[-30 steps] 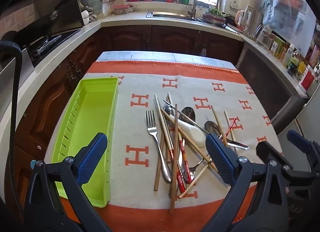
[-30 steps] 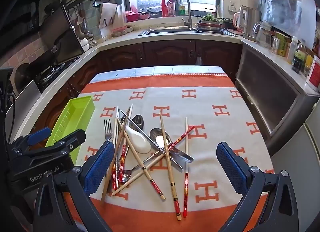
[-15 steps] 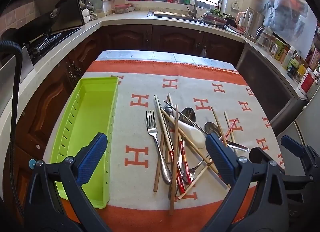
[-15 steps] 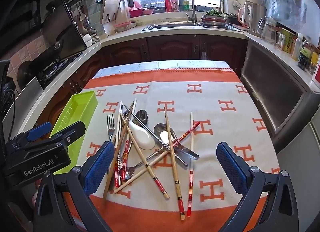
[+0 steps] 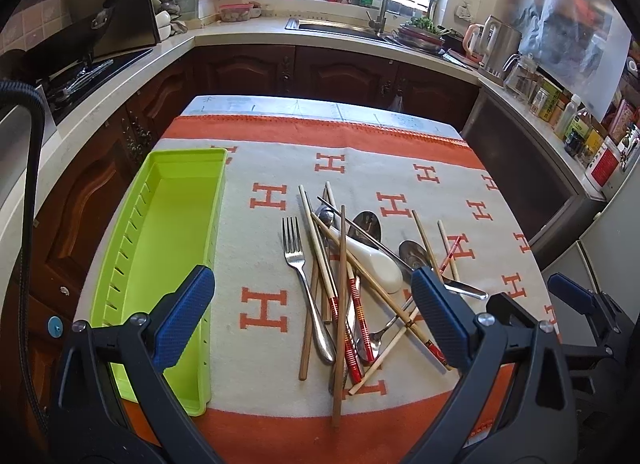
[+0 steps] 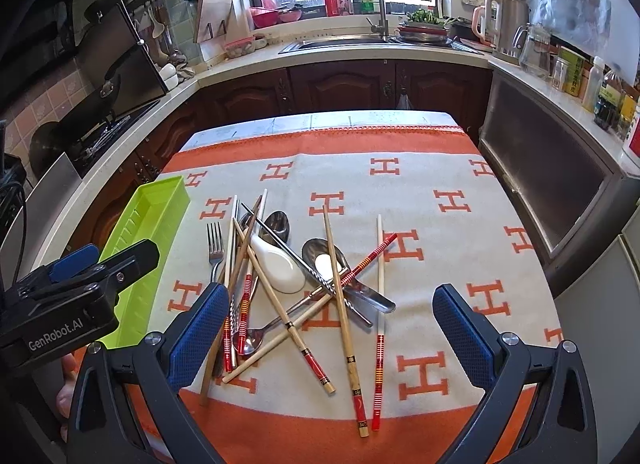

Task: Organize utensils

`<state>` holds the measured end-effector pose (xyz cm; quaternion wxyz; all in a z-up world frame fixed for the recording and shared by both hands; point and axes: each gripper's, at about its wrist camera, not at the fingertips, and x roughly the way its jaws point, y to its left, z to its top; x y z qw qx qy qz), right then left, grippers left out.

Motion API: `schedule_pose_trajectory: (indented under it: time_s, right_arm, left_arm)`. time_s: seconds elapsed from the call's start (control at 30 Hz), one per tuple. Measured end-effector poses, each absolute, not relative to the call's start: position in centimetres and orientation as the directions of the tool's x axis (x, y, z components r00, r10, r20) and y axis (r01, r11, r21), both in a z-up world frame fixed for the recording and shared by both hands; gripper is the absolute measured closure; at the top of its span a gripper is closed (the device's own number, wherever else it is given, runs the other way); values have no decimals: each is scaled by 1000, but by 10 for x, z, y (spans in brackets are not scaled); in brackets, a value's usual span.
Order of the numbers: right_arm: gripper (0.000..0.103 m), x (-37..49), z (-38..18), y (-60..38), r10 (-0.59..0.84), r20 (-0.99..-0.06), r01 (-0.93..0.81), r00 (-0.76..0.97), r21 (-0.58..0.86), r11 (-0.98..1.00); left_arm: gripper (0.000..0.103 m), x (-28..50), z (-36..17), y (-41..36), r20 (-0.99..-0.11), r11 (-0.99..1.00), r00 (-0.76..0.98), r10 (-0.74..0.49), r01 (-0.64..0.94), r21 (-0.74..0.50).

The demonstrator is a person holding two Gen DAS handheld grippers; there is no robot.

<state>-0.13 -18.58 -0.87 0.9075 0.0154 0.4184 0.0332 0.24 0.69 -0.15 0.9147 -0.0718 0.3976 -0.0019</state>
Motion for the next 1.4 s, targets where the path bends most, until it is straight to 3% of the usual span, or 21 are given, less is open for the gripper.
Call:
schedule_pose_trajectory:
  time_s: [0.83, 1.4]
  right_arm:
    - [0, -9, -11, -189, 63, -759, -40, 648, 48, 998]
    - [0, -34, 0, -186, 49, -747, -63, 663, 9, 998]
  left_arm:
    - [5, -6, 2, -1, -723, 990, 682, -108, 5, -142]
    - [5, -9, -5, 1, -781, 991, 619, -86, -28, -131]
